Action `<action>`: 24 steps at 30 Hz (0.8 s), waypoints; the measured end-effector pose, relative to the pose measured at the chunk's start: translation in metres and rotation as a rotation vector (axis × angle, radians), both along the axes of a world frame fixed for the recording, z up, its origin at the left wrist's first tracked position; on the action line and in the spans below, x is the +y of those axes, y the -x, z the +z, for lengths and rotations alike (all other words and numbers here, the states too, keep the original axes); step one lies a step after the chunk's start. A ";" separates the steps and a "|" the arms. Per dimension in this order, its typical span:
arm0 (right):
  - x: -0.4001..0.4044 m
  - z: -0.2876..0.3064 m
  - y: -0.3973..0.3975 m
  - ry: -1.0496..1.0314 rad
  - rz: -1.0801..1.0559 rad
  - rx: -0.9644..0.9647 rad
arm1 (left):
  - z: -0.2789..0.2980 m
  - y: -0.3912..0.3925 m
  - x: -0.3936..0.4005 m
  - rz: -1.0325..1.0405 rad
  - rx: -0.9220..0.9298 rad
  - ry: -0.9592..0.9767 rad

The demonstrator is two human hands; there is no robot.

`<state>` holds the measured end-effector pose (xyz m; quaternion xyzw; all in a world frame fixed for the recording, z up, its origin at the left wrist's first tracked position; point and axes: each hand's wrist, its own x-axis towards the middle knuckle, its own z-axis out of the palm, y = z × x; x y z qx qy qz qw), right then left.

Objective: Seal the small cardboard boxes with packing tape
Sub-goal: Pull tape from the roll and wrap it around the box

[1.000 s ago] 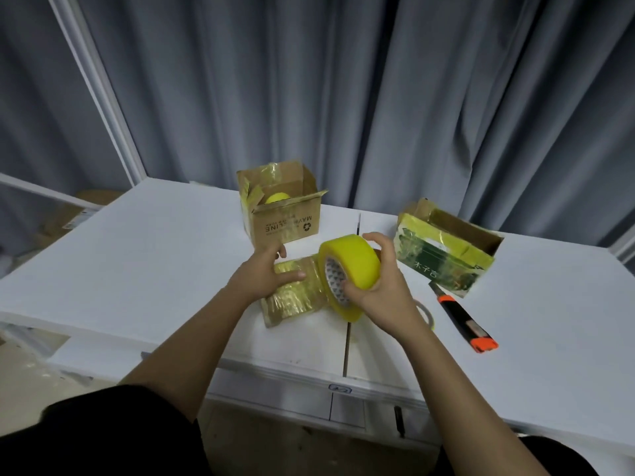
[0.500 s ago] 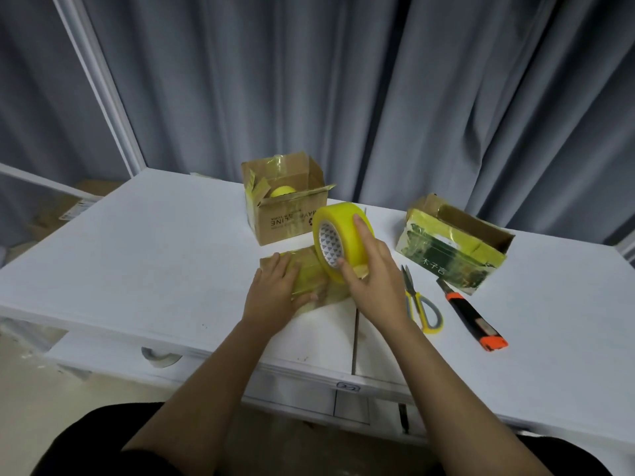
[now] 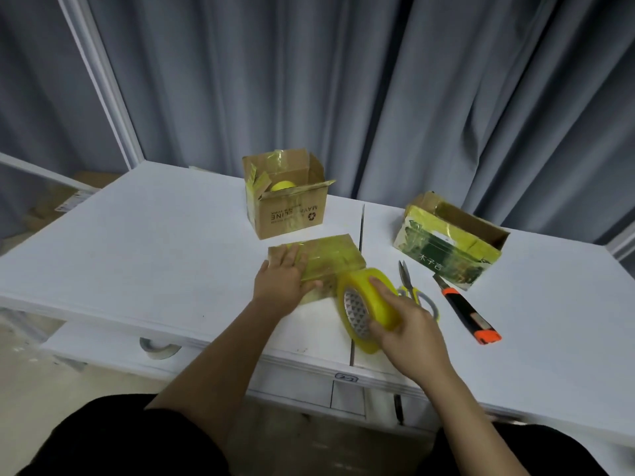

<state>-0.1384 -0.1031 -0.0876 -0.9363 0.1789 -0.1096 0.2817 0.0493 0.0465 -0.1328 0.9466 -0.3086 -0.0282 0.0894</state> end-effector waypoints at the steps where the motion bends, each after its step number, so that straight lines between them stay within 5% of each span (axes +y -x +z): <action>1: 0.000 -0.007 0.000 0.001 -0.005 0.011 | 0.001 -0.001 -0.001 0.003 0.011 0.000; 12: 0.035 -0.030 -0.022 0.023 -0.023 -0.093 | 0.021 -0.034 0.007 -0.073 0.001 0.010; 24: 0.019 -0.036 -0.017 -0.210 0.128 -0.180 | 0.007 -0.038 -0.007 -0.021 -0.149 0.060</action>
